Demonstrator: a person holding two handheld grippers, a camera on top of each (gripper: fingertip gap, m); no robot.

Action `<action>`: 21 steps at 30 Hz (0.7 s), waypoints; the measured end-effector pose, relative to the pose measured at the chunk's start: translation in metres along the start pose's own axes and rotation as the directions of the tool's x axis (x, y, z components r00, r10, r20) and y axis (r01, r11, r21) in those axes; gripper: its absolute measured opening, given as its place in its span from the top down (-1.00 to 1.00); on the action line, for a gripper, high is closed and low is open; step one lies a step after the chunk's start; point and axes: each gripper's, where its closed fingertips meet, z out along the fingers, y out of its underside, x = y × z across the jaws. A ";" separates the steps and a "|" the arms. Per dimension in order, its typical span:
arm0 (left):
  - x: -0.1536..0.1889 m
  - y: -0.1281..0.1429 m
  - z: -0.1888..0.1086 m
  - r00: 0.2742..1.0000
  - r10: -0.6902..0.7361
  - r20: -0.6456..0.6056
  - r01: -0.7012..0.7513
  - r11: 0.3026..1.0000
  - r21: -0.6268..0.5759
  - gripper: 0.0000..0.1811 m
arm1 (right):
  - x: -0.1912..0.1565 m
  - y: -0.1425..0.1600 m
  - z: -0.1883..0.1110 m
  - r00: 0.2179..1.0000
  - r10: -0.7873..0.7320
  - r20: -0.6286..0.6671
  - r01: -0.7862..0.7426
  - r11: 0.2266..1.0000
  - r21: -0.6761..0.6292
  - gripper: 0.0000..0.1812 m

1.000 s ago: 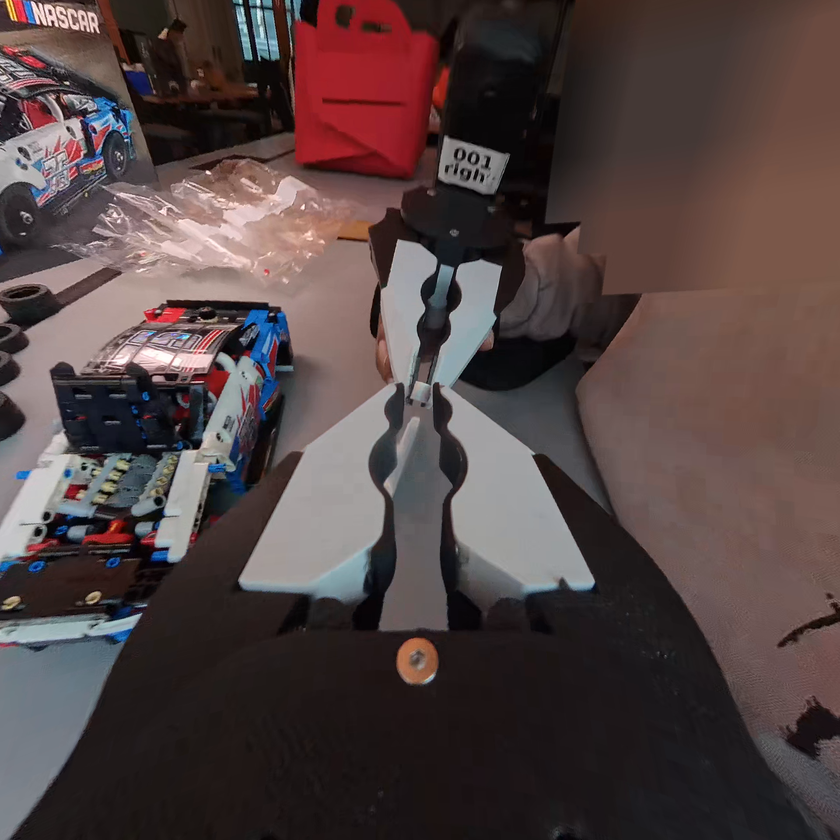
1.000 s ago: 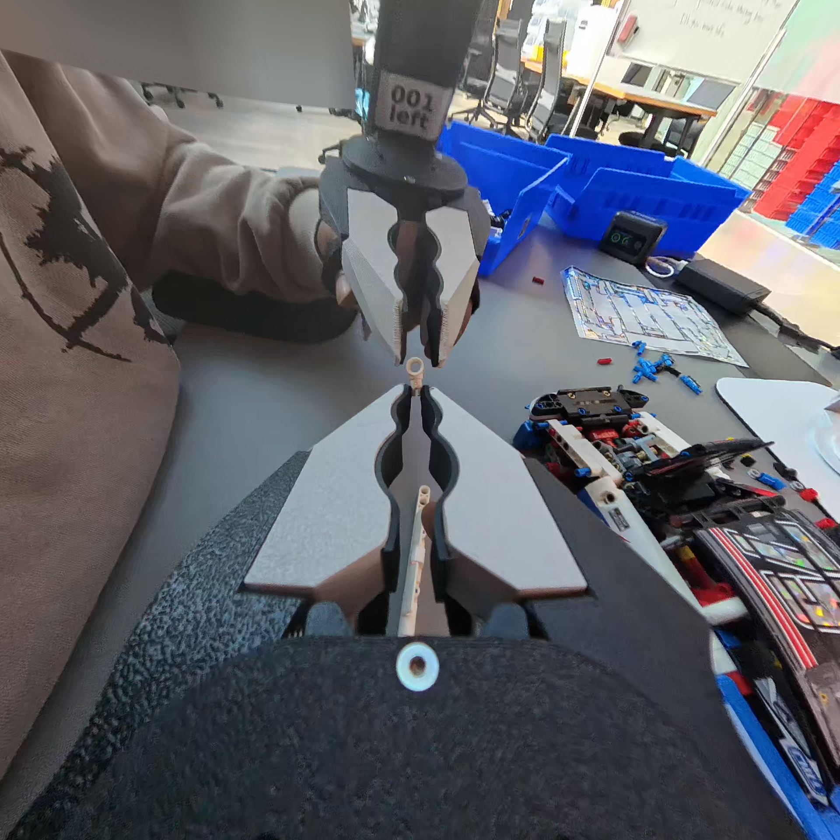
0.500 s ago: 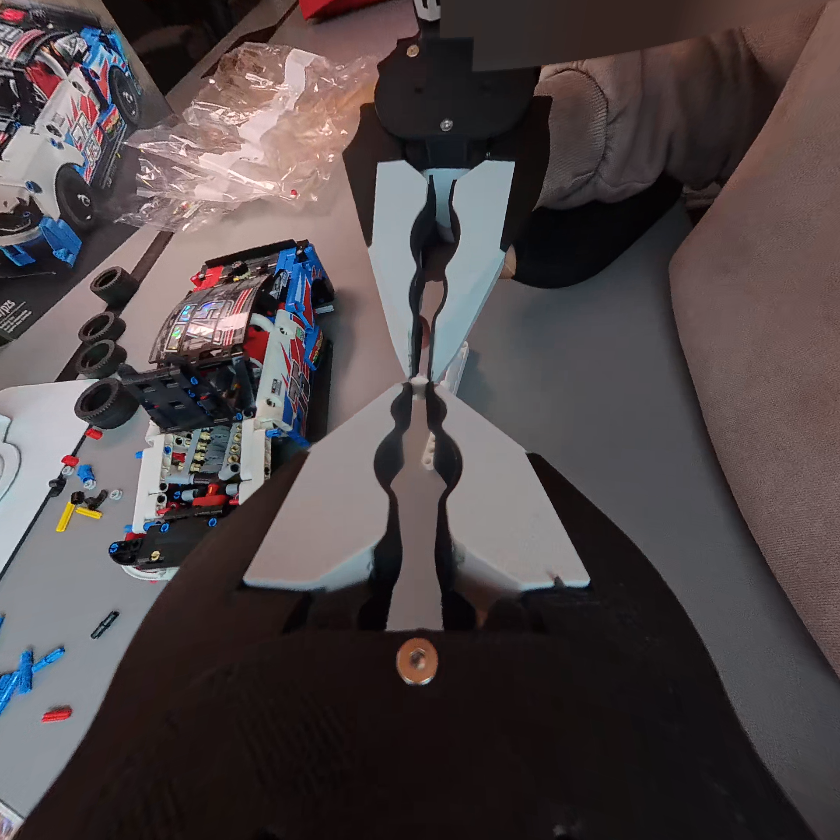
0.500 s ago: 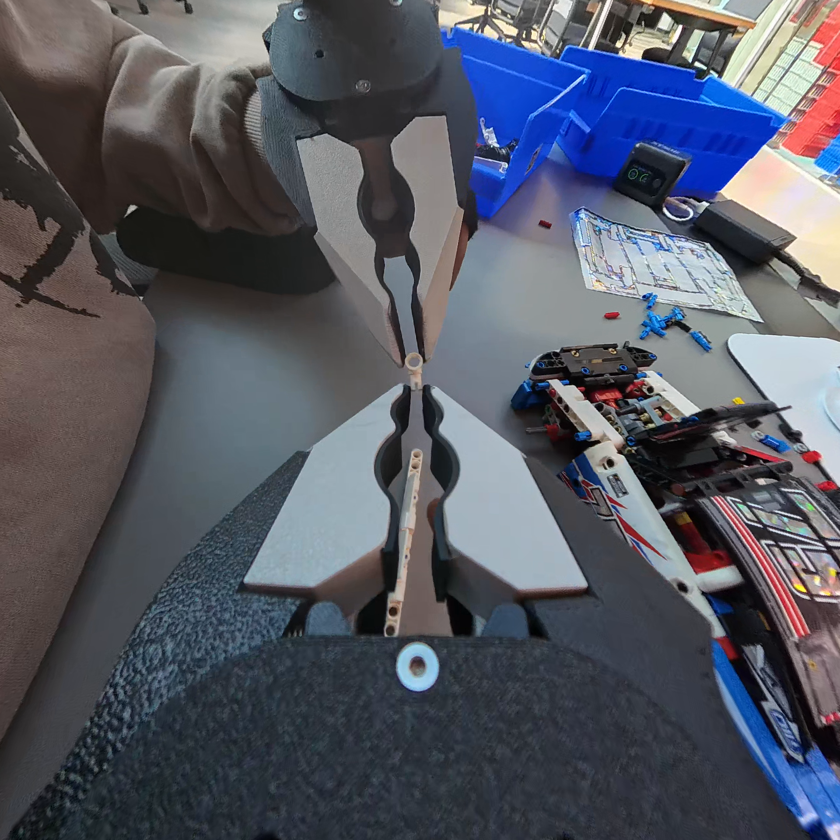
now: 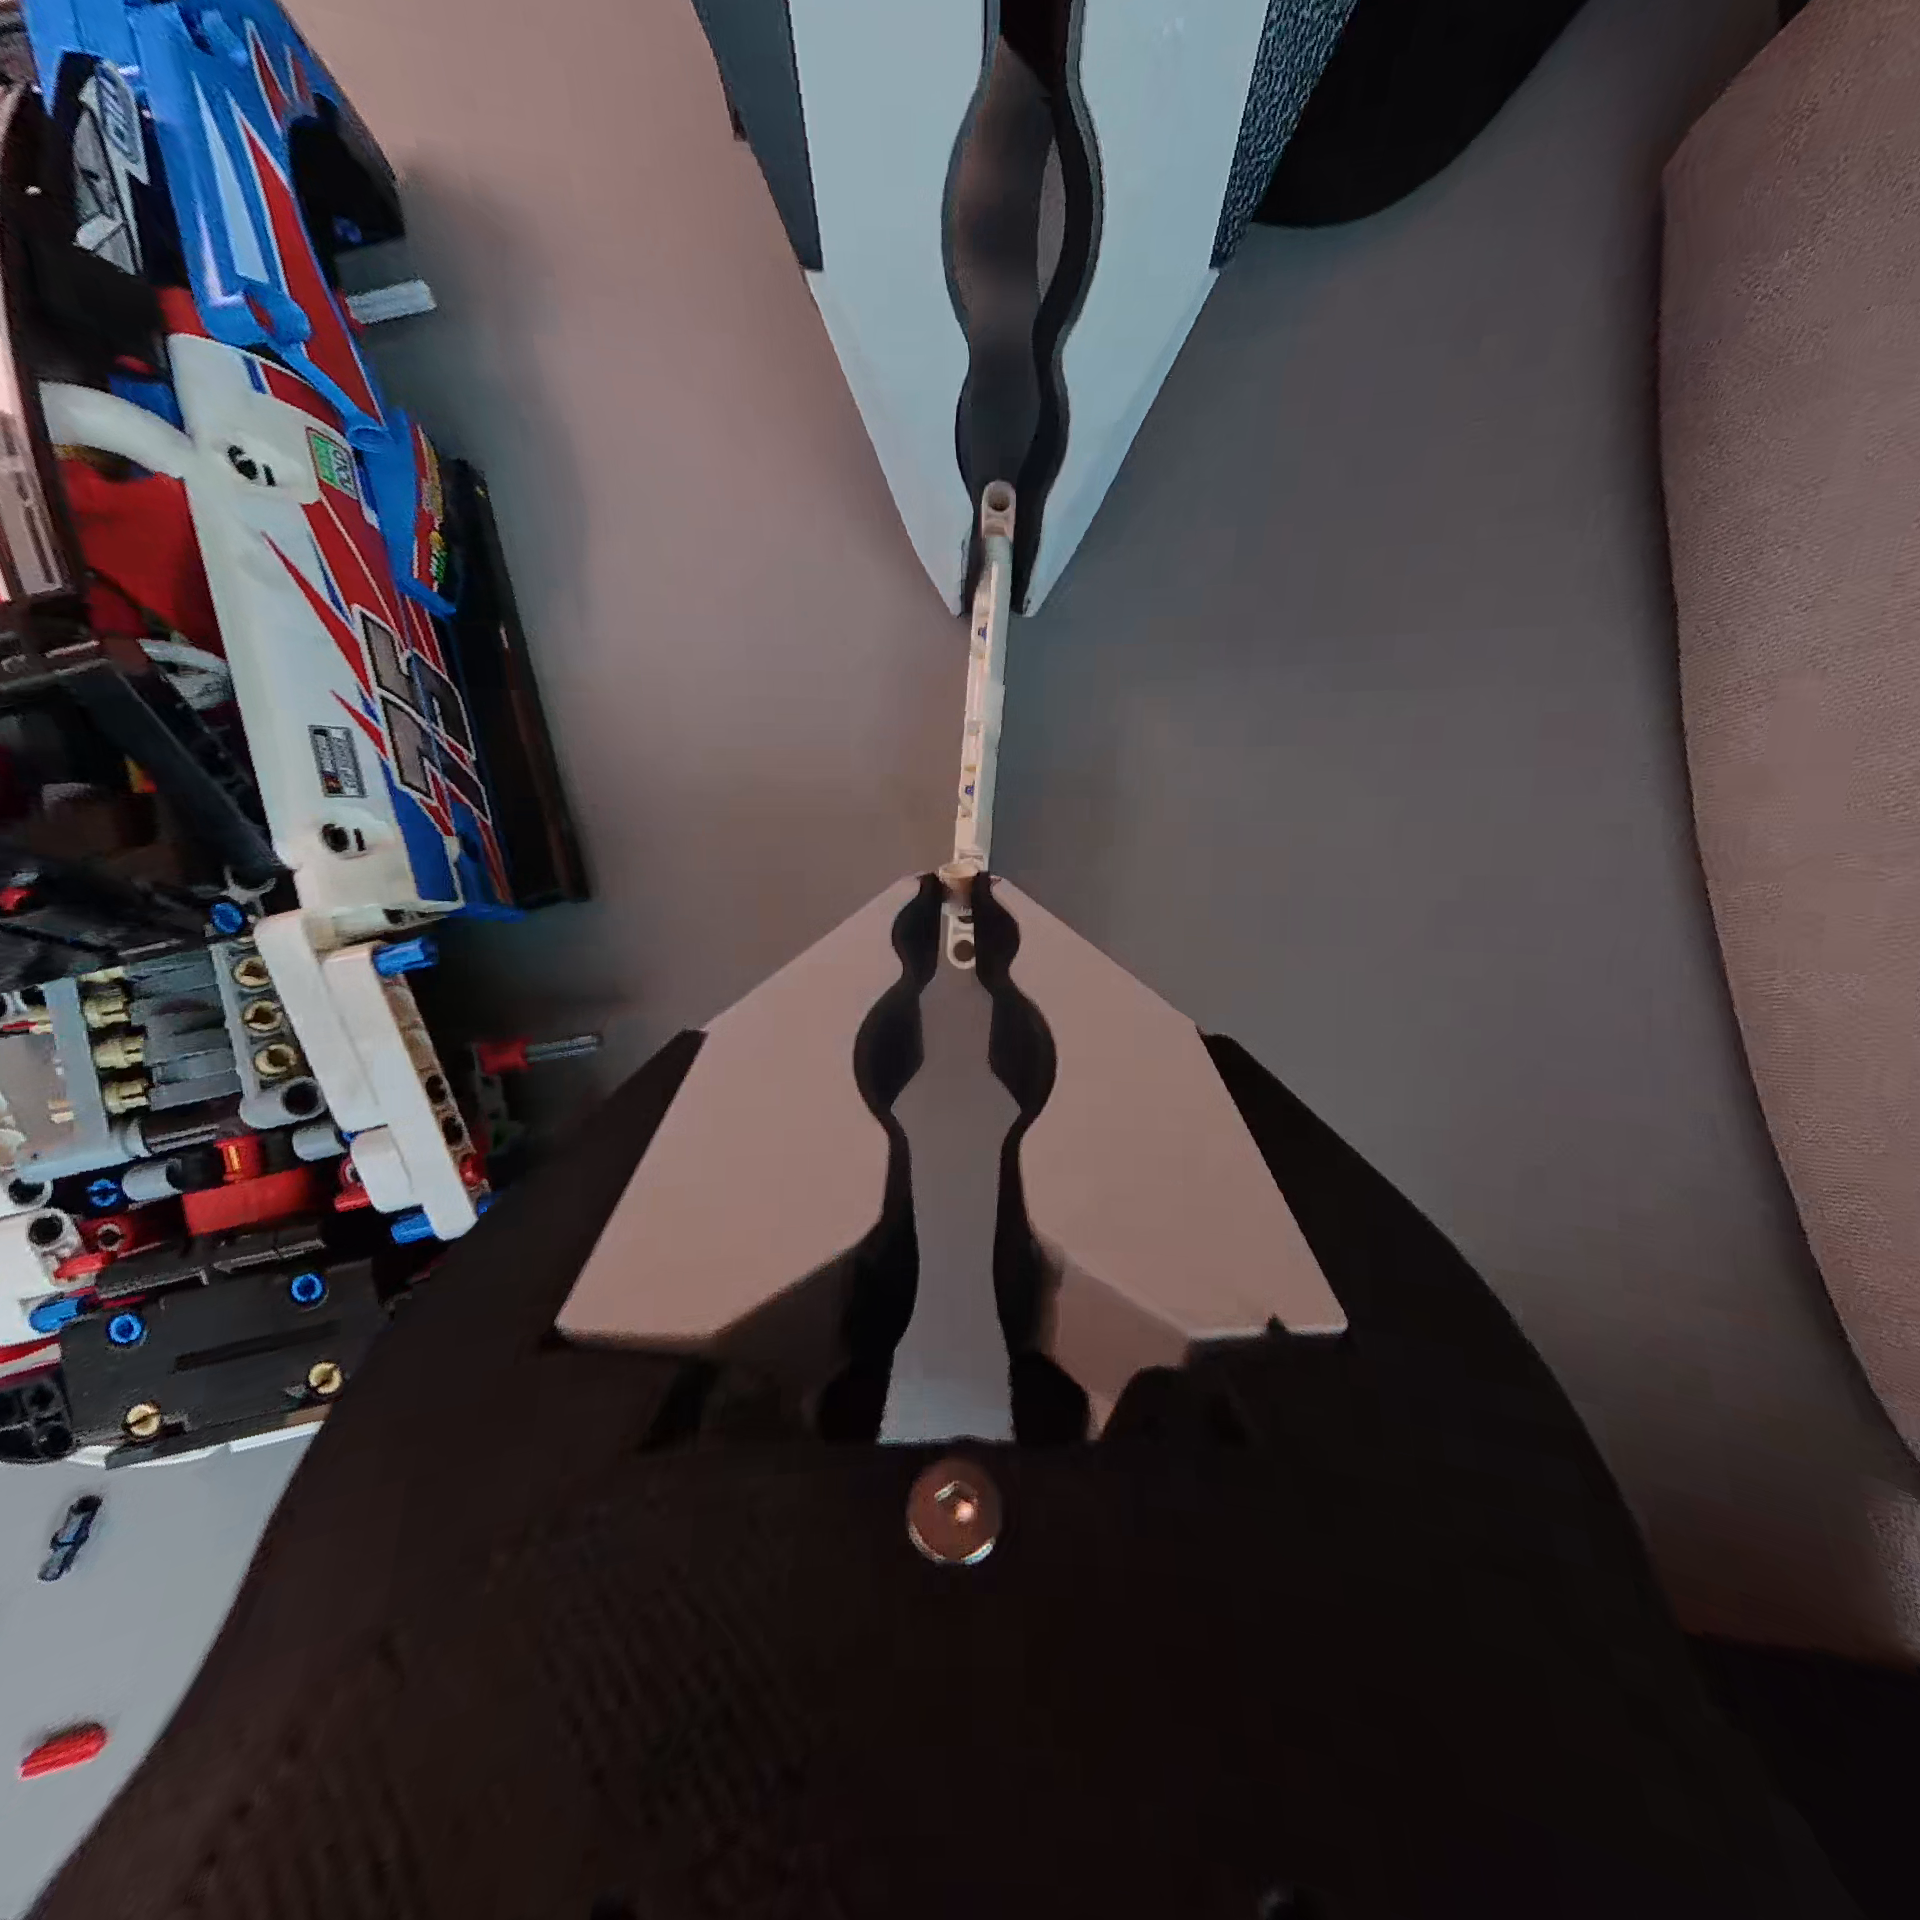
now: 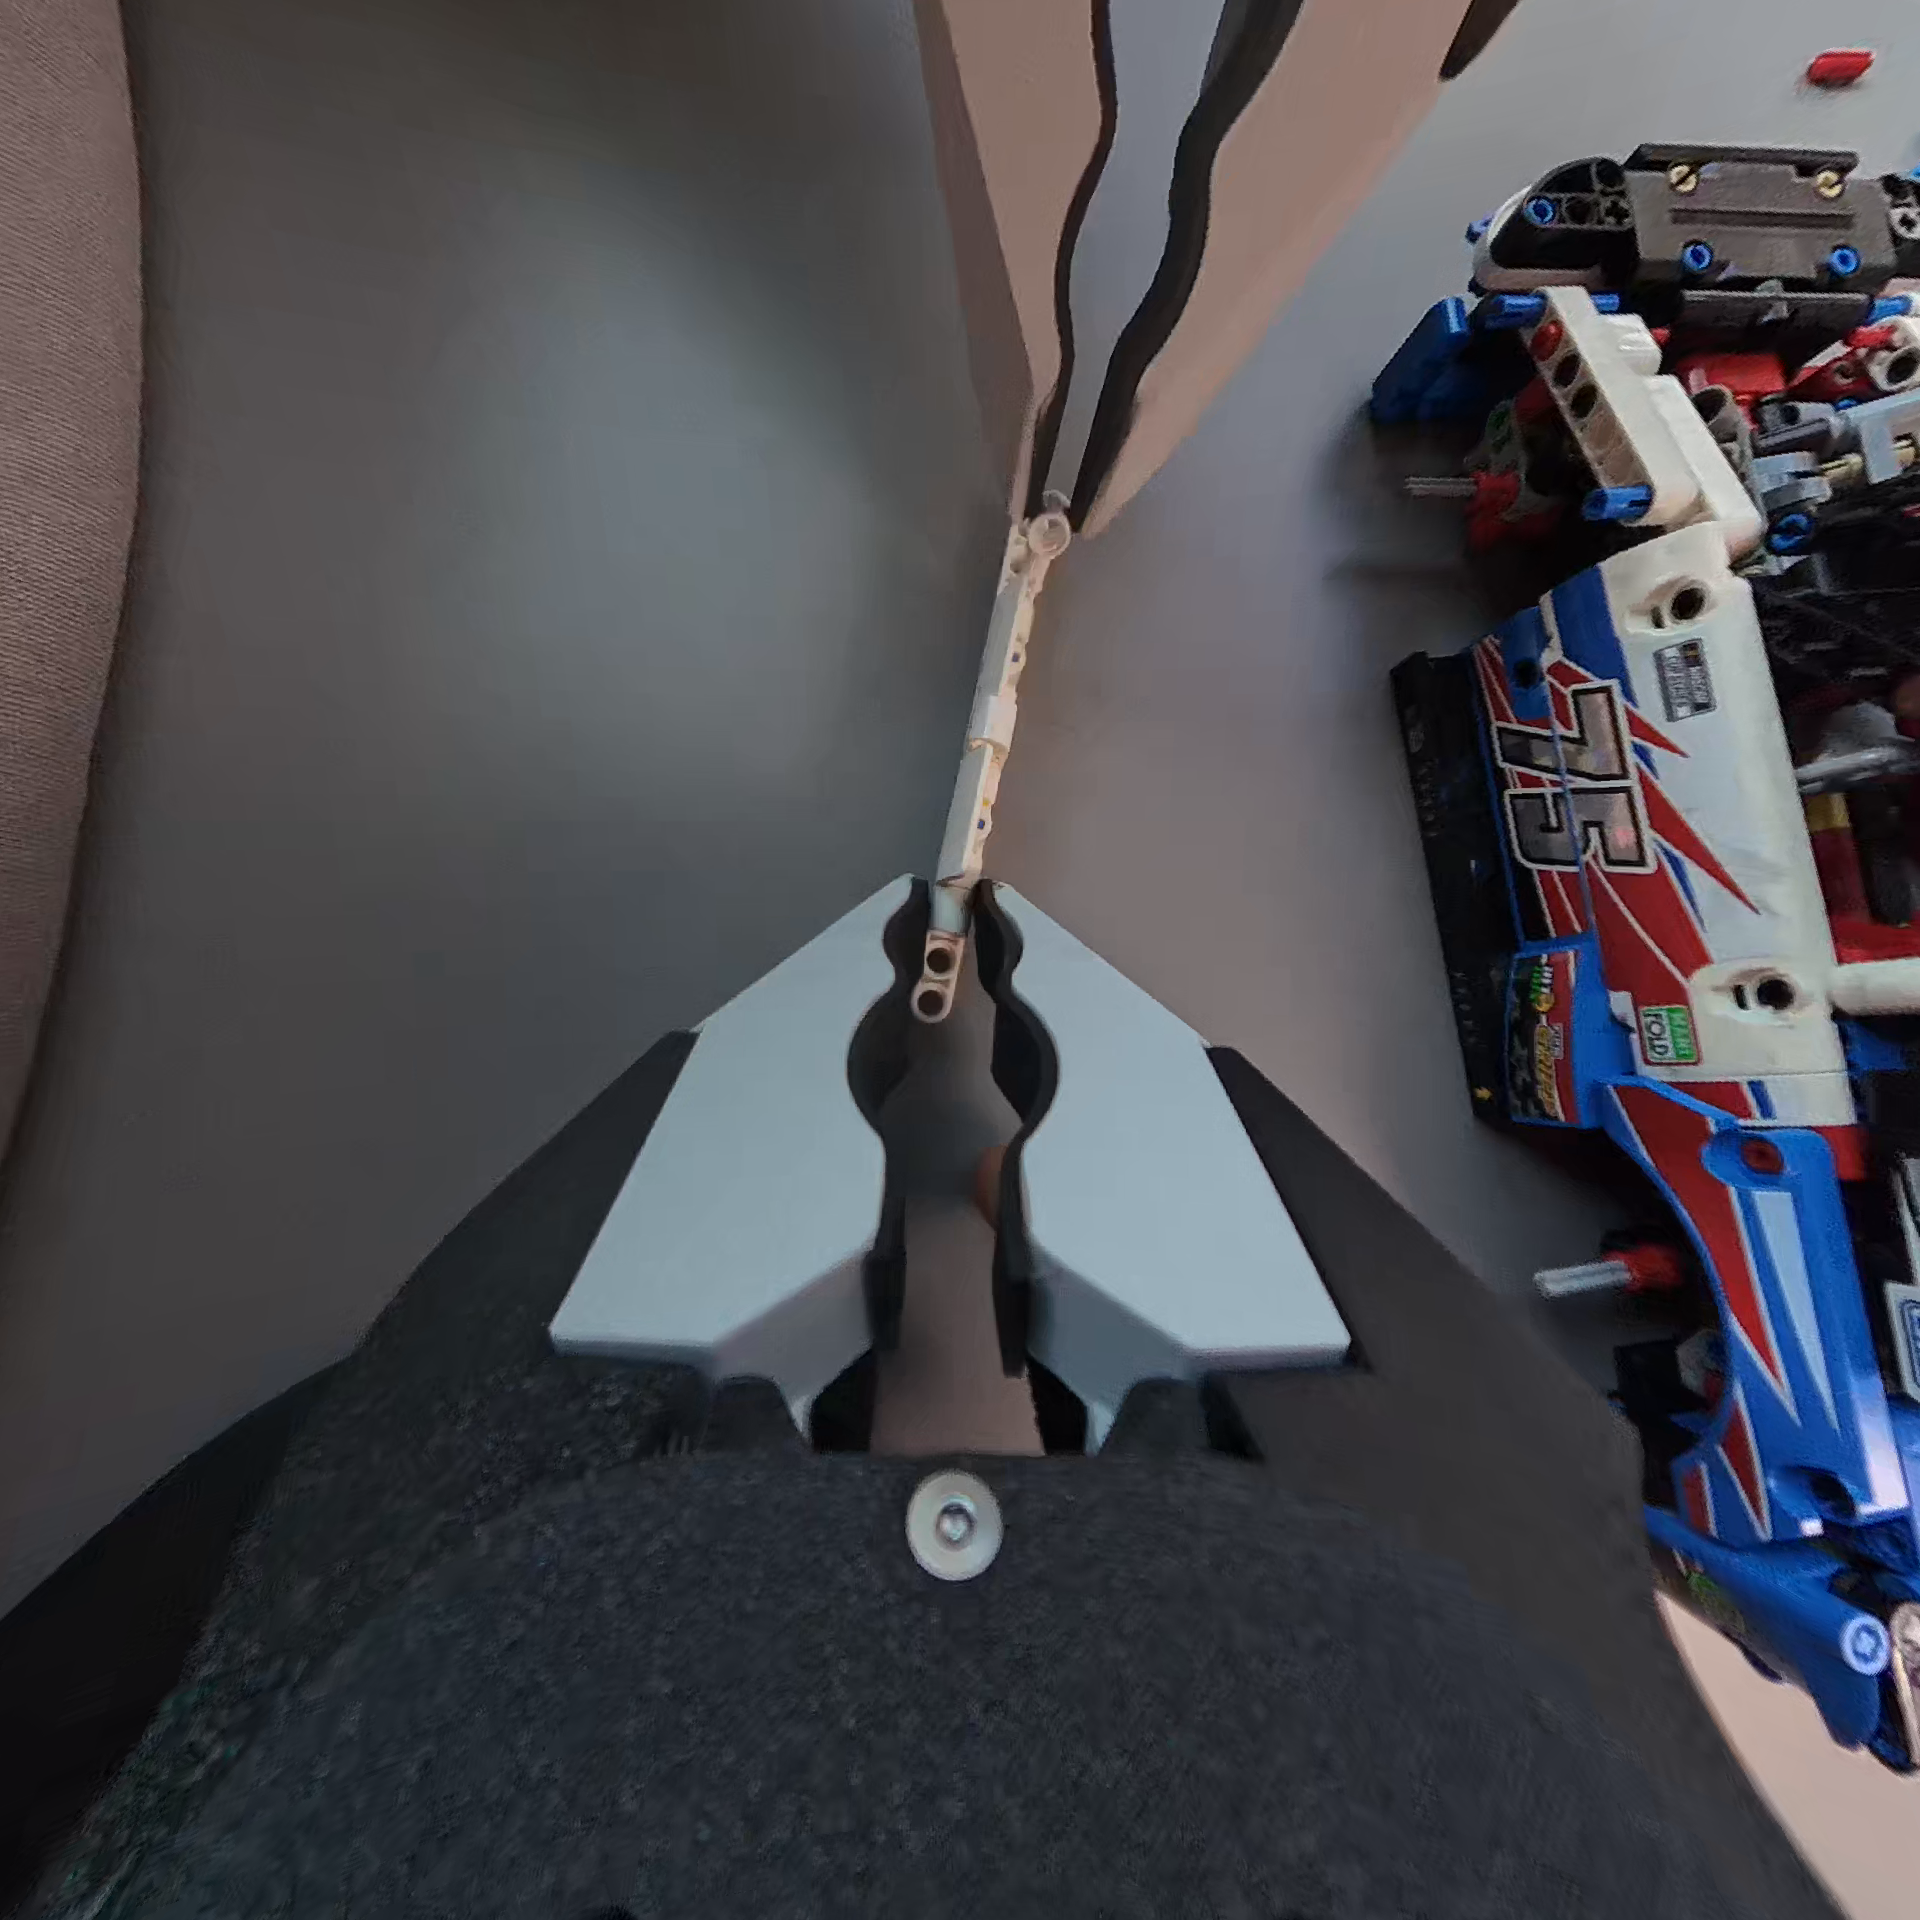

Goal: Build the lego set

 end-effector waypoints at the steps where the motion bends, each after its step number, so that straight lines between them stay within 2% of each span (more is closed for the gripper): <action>1: 0.000 0.002 0.002 1.000 0.012 -0.003 -0.012 1.000 -0.026 0.95 | 0.000 -0.001 0.000 1.000 0.000 0.000 0.000 1.000 0.010 0.93; 6: 0.004 0.004 0.006 0.998 0.051 -0.021 -0.053 0.993 -0.108 0.95 | 0.002 -0.001 0.001 1.000 0.015 -0.012 -0.015 1.000 0.019 0.94; 21: 0.008 0.003 0.005 0.998 0.057 -0.023 -0.061 0.978 -0.198 0.95 | 0.002 -0.001 0.002 0.994 0.109 0.010 -0.109 0.994 -0.021 0.94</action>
